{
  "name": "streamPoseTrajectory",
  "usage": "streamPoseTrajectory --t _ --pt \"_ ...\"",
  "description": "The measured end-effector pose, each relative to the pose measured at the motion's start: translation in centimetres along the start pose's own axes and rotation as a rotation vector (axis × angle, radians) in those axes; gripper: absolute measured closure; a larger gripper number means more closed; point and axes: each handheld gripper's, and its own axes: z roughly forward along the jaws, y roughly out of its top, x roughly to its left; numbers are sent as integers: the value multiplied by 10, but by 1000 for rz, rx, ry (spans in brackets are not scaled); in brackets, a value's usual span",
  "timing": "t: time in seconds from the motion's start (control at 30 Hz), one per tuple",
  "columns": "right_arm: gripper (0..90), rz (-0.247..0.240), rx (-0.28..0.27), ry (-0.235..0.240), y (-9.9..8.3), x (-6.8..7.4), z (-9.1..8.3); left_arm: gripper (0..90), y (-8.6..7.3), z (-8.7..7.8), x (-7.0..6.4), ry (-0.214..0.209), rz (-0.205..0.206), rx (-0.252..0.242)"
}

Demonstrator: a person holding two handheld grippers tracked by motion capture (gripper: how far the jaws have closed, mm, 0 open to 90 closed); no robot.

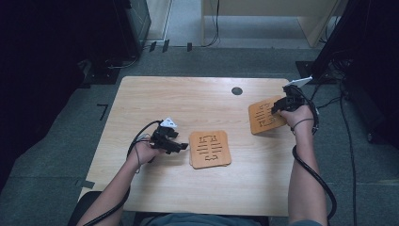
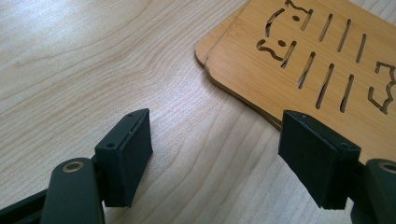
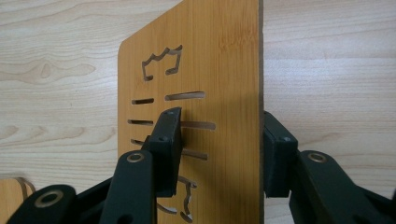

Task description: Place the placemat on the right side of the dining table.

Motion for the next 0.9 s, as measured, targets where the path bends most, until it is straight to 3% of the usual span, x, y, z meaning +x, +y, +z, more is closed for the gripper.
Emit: streamPoseTrajectory --t 0.5,0.9 --pt "513 29 3 53 -2 -12 15 247 0 0 0 1 1 0" --pt "464 22 1 57 -3 -17 23 245 0 0 0 2 3 -1"
